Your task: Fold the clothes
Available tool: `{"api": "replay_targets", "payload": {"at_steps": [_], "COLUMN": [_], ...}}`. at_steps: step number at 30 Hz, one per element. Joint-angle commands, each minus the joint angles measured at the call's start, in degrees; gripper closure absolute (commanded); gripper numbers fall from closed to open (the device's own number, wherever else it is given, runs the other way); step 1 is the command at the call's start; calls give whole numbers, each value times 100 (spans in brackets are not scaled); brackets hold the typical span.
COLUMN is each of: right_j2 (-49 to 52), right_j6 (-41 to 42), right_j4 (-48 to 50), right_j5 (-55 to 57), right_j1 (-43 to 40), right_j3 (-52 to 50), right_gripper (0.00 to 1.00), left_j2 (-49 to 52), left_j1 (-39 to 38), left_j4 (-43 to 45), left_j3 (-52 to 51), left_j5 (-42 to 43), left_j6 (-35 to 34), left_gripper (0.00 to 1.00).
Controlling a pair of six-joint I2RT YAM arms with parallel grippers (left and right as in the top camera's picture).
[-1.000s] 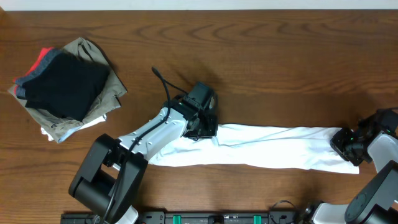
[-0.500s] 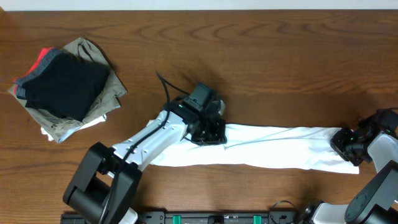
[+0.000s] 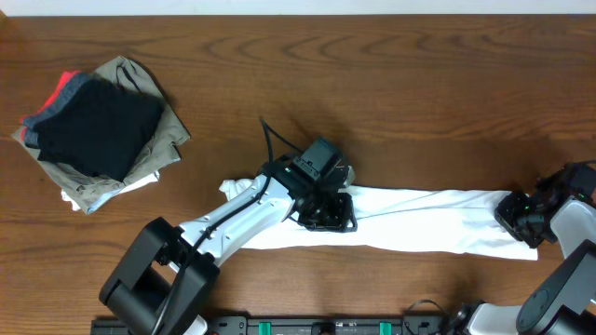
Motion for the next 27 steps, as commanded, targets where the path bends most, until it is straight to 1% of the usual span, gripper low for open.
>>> {"api": "replay_targets", "payload": {"at_steps": [1, 7, 9, 10, 16, 18, 21, 22, 24, 27], "right_j2": [28, 28, 28, 28, 28, 28, 28, 28, 28, 28], "right_j6": [-55, -55, -55, -55, -55, -55, -55, -55, -55, -55], "right_j4": [-4, -4, -4, -7, -4, -4, -4, -4, -4, -4], "right_j5": [-46, -46, -46, -46, -44, -44, -44, -44, -44, -44], "right_j1": [52, 52, 52, 52, 52, 52, 52, 52, 52, 52], "right_j3": [-81, -81, -81, -81, -81, -81, -81, -81, -81, -81], "right_gripper": [81, 81, 81, 82, 81, 81, 81, 81, 81, 81], "left_j2": [-83, -85, -151, -203, -894, -1054, -1130, -1121, -1084, -1045], "left_j1": [-7, 7, 70, 85, 101, 103, 101, 101, 83, 57], "left_j4": [9, 33, 31, 31, -140, -444, -1147, -1344, -1648, -1781], "left_j3": [83, 90, 133, 144, 149, 149, 149, 142, 131, 125], "left_j5": [-308, -505, -520, -597, -2061, -2409, -2559, -2559, -2559, -2557], "left_j6": [4, 52, 356, 389, 396, 146, -605, -833, -1134, -1331], "left_gripper": [67, 67, 67, 67, 67, 67, 81, 87, 90, 91]}}
